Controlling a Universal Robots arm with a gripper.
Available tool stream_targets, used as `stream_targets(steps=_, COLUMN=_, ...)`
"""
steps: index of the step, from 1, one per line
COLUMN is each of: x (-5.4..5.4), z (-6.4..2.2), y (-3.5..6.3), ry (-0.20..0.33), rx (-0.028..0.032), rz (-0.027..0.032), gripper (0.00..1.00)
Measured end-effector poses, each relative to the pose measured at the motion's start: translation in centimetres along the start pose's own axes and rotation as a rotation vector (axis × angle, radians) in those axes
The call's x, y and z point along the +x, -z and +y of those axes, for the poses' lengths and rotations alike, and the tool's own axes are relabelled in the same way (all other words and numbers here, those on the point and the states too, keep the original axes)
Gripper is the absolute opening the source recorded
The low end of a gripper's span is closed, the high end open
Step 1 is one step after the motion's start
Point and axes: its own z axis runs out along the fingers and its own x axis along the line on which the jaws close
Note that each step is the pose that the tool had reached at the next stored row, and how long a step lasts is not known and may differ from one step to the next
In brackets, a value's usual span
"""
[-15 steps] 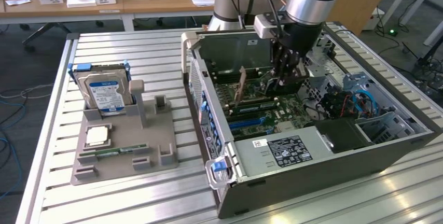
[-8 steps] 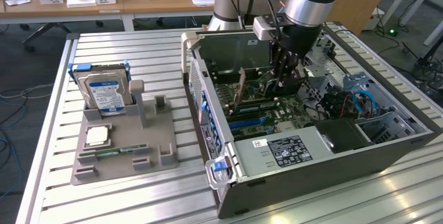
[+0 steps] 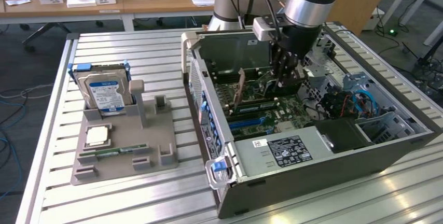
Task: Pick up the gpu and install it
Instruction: 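Insert the gpu into the slot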
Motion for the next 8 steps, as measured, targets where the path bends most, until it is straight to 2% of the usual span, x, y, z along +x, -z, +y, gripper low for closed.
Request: stream_targets(steps=8, x=0.01, z=0.07, y=-0.37, ry=0.000, rx=0.0000, rz=-0.0002, gripper=0.26)
